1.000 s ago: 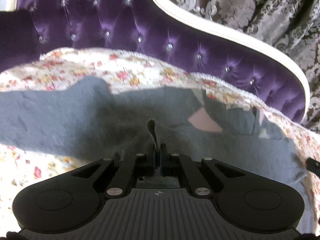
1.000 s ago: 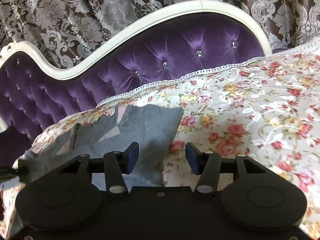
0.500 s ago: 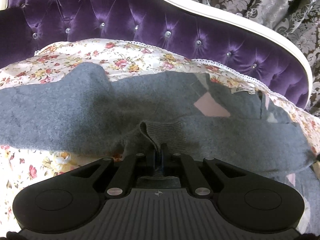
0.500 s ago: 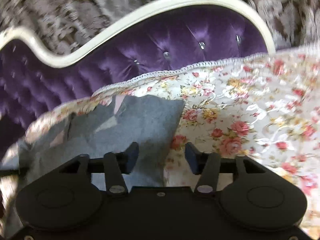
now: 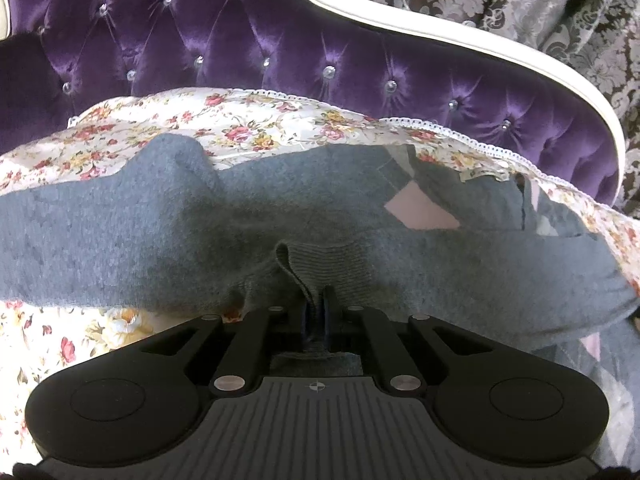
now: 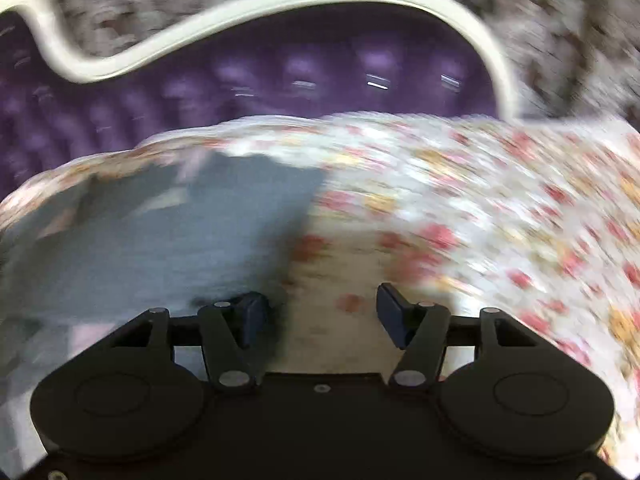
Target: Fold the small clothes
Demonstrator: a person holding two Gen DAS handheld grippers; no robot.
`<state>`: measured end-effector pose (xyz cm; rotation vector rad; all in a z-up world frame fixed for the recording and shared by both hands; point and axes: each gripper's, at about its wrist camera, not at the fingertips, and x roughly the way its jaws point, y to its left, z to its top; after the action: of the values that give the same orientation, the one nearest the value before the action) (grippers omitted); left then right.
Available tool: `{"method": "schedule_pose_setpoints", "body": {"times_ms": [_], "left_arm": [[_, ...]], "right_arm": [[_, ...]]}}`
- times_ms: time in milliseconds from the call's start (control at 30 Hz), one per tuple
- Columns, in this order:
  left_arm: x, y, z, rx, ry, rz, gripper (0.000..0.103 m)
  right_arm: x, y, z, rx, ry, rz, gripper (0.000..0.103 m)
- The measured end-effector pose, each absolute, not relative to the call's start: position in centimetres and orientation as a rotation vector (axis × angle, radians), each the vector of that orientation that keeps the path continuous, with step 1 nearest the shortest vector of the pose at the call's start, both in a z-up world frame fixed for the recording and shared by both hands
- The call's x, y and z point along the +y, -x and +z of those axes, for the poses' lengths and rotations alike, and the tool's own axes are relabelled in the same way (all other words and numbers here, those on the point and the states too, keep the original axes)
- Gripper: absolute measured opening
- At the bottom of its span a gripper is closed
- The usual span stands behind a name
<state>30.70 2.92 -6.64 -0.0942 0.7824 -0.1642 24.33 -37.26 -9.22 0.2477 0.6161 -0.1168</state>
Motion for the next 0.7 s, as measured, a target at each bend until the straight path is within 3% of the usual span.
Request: {"method": "schedule_pose_setpoints", "body": {"times_ms": [33, 133, 167, 200, 367, 533, 700], "left_arm": [[2.9, -30.6, -6.7, 0.776, 0.095, -0.174, 0.014], [3.0, -30.6, -6.8, 0.769, 0.133, -0.257, 0.050], [2.9, -30.5, -6.8, 0.771, 0.140, -0.294, 0.075], [2.5, -30.4, -6.9, 0.777, 0.134, -0.330, 0.094], [0.1, -28.7, -7.3, 0.763, -0.056, -0.299, 0.098], [1.2, -26.6, -6.9, 0.751, -0.016, -0.291, 0.098], [5.2, -24.9, -5.4, 0.729, 0.023, -0.254, 0.098]], "right_arm": [[-37.5, -24.0, -9.1, 0.618, -0.260, -0.124, 0.064], [-37.2, -23.1, -8.7, 0.631, -0.226, -0.149, 0.068], [-37.3, -22.8, -8.6, 0.632, -0.228, -0.164, 0.068], [-37.5, -22.4, -8.4, 0.630, -0.242, -0.174, 0.068], [-36.8, -20.0, -6.6, 0.569, -0.325, -0.173, 0.081], [-32.9, -18.0, -4.9, 0.513, -0.311, -0.052, 0.097], [-27.8, -16.9, -4.8, 0.505, -0.279, 0.095, 0.101]]}}
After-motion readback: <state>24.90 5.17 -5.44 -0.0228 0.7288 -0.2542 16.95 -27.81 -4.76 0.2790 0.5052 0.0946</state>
